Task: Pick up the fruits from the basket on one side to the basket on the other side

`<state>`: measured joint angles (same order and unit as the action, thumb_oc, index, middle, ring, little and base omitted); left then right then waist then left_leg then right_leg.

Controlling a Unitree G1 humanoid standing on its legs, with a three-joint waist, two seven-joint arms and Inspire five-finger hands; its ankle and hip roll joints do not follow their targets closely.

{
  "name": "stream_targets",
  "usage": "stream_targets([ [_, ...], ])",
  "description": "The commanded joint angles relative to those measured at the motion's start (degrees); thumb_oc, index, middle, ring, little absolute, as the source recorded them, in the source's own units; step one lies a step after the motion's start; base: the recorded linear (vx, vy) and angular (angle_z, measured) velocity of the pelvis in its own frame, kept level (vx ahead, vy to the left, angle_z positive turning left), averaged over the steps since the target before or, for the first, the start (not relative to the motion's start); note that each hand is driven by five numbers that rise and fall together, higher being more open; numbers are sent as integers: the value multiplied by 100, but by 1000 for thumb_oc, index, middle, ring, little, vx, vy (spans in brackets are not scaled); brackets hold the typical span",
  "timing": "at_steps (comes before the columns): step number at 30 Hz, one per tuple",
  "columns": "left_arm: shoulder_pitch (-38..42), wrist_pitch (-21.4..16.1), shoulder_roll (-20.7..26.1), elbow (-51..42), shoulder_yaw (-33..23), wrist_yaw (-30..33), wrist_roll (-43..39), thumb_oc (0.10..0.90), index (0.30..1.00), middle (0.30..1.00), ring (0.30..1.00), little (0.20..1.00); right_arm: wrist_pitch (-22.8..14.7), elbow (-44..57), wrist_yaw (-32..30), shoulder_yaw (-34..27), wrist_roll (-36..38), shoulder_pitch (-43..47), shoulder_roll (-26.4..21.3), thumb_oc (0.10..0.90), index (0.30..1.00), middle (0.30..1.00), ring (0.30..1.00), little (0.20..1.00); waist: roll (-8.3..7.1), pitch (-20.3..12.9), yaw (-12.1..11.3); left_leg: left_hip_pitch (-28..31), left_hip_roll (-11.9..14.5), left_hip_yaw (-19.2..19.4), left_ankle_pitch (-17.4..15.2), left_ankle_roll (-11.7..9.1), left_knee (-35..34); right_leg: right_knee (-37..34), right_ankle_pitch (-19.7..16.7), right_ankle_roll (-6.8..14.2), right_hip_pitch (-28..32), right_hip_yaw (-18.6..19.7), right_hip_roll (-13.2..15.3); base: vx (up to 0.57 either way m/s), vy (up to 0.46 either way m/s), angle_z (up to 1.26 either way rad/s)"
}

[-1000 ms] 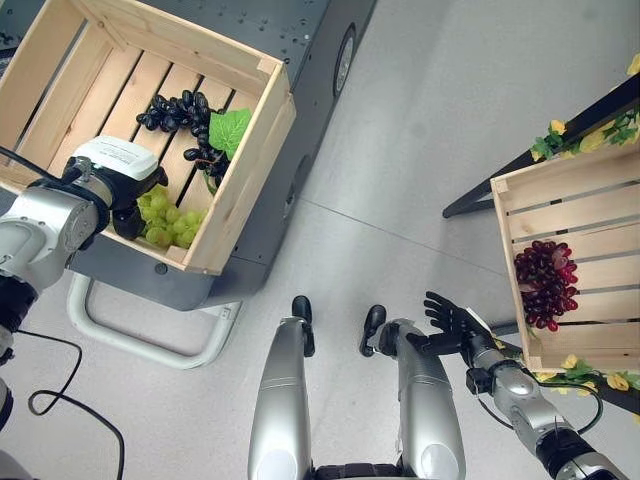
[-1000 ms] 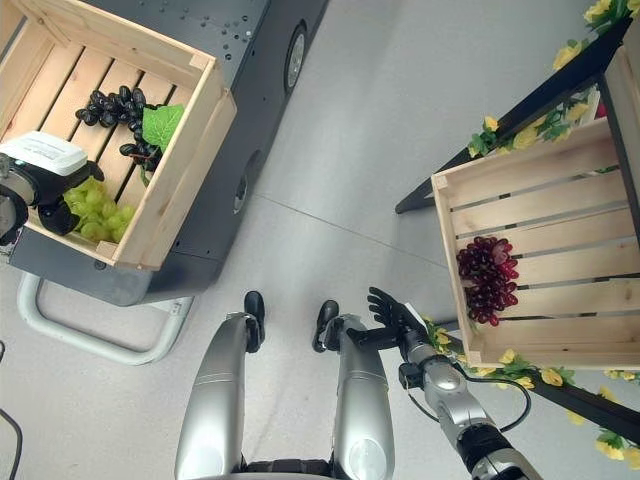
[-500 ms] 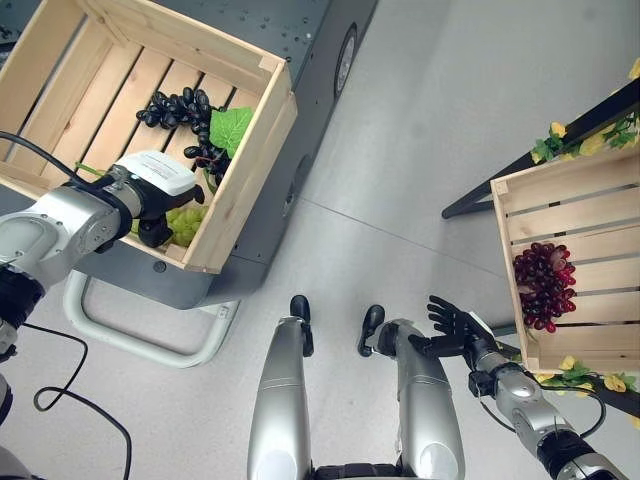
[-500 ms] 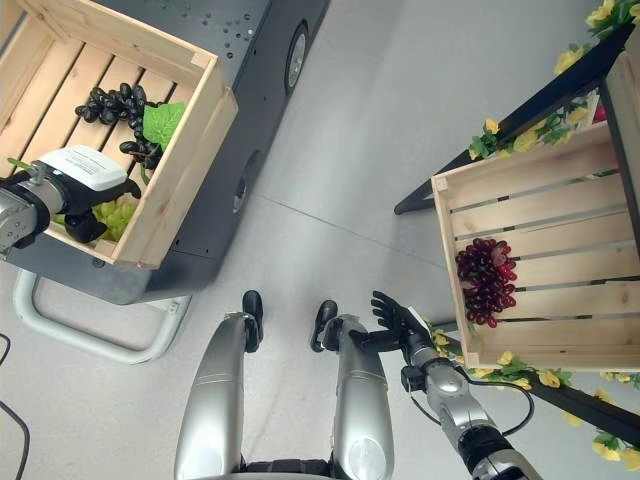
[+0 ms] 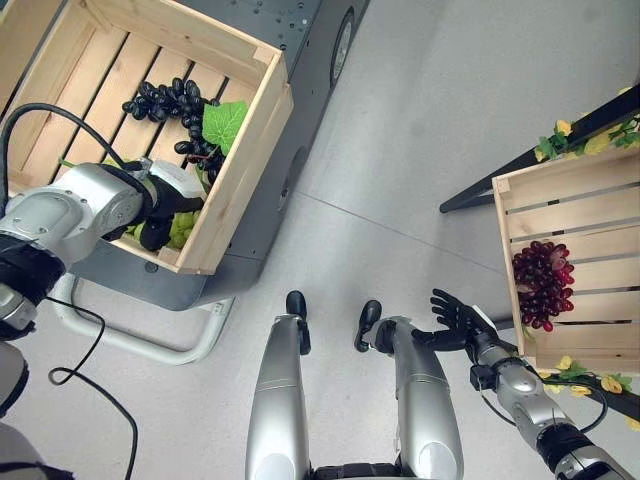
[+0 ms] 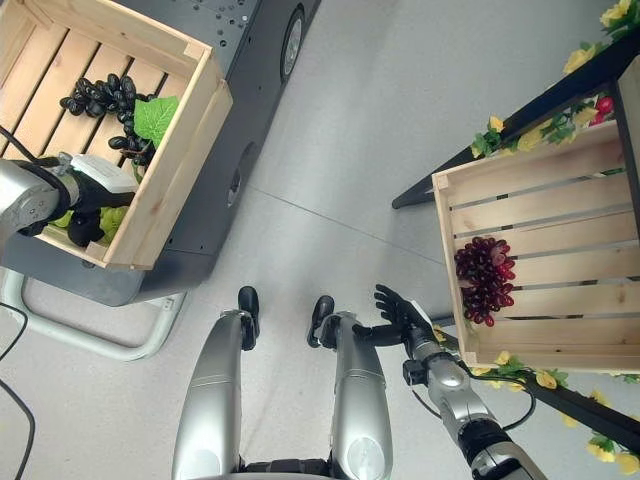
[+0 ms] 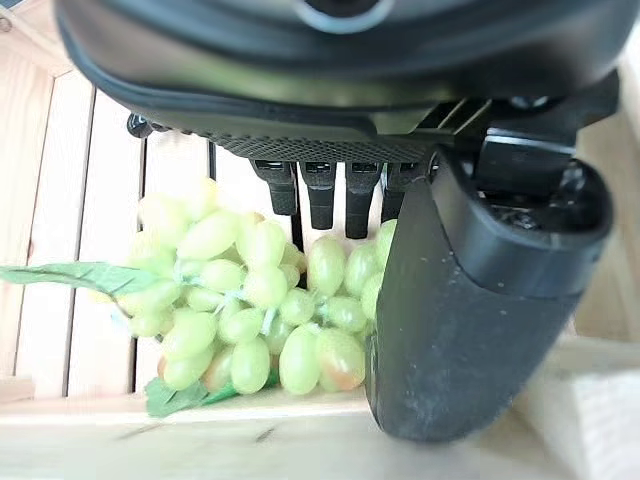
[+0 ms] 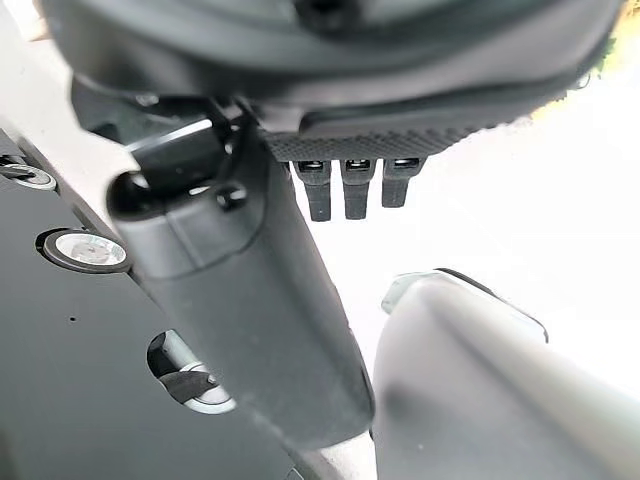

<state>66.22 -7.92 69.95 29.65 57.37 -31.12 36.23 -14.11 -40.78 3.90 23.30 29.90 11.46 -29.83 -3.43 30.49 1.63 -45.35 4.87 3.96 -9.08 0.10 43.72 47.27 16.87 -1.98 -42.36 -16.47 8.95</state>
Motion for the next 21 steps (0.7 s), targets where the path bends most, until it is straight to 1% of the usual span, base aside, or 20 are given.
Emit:
stream_targets([
  [1,-219,675,228,427,-62,-417,185,800,900,900,900,900,-425,146,65,-283,183,-105,-186,800,900,900,900,900,-99,-69,-62,-107,-18,498,-255,444,205,-371,-722,105,2,-81,20,0,0,0],
  [2,-331,839,173,576,-90,-389,168,800,900,900,900,900,-432,144,48,-273,203,-162,-190,800,900,900,900,900,-116,-69,-70,-27,-28,453,-365,398,235,-343,-646,178,80,-33,-1,-86,-7,1],
  [3,-344,968,129,687,-159,-317,159,800,900,900,900,900,-426,155,32,-312,214,-109,-200,800,900,900,900,900,-125,-69,-56,-201,-13,474,-247,446,233,-349,-730,105,-78,-83,13,31,5,2],
  [4,-405,1016,94,733,-160,-306,143,800,900,900,900,900,-425,151,30,-295,218,-156,-197,800,900,900,900,900,-131,-69,-62,-96,-30,433,-351,401,251,-326,-656,178,18,-36,-4,-82,-7,3],
  [5,-455,1248,0,927,-272,-265,198,800,900,900,900,900,-432,162,12,-334,222,-106,-195,800,900,900,900,900,-155,-69,-53,-265,-20,451,-225,447,226,-350,-742,102,-131,-89,-4,-27,2,4],
  [6,-532,1259,-73,1091,-337,-186,348,800,900,900,900,900,-422,182,-17,-335,228,-97,-196,800,900,900,900,900,-165,-69,-57,-292,-35,439,-214,441,218,-350,-743,97,-153,-88,-16,-32,3,3],
  [7,-621,1302,-122,1171,-340,-89,426,800,900,900,900,900,-424,192,-23,-314,247,-137,-192,800,900,900,900,900,-177,-69,-68,-190,-50,398,-320,394,229,-326,-665,170,-62,-46,-33,33,10,-1],
  [9,-701,1274,-190,1306,-387,54,583,800,900,900,900,900,-417,235,-57,-303,280,-117,-191,800,900,900,900,900,-193,-69,-63,-215,-50,384,-322,394,228,-314,-663,173,-88,-43,-38,-15,-3,1],
  [10,-755,1259,-265,1478,-451,309,702,449,373,373,373,373,-446,269,-84,-315,325,-38,-186,800,900,900,900,900,-222,-69,-59,-362,-42,405,-214,442,215,-337,-748,97,-216,-101,-31,0,0,0],
  [11,-833,1229,-319,1571,-439,415,720,400,300,300,300,300,-466,275,-96,-277,349,-67,-173,800,900,900,900,900,-243,-69,-69,-247,-56,367,-323,399,230,-325,-676,171,-106,-58,-56,-21,-1,5],
  [14,-994,1349,-488,1706,-498,708,791,400,300,300,300,300,-500,341,-175,-224,363,-20,-141,800,900,900,900,900,-289,-69,-72,-216,-47,362,-319,386,186,-361,-679,173,-69,-63,-78,8,6,-2],
  [15,-1032,1349,-519,1778,-543,907,819,400,300,300,300,300,-521,359,-185,-216,367,-8,-141,800,900,900,900,900,-303,-69,-67,-194,-47,366,-309,387,157,-375,-684,169,-54,-65,-88,0,0,0],
  [19,-1090,1355,-598,1925,-626,1417,849,400,300,300,300,300,-536,415,-234,-205,369,30,-128,800,900,900,900,900,-293,-69,-55,-98,-54,387,-306,371,103,-422,-679,167,23,-37,-106,0,0,0],
  [21,-1089,1316,-590,1932,-654,1466,910,400,300,300,300,300,-525,464,-259,-221,384,16,-132,800,900,900,900,900,-278,-69,-51,-46,-56,403,-317,373,98,-430,-671,163,66,-33,-101,0,0,0],
])
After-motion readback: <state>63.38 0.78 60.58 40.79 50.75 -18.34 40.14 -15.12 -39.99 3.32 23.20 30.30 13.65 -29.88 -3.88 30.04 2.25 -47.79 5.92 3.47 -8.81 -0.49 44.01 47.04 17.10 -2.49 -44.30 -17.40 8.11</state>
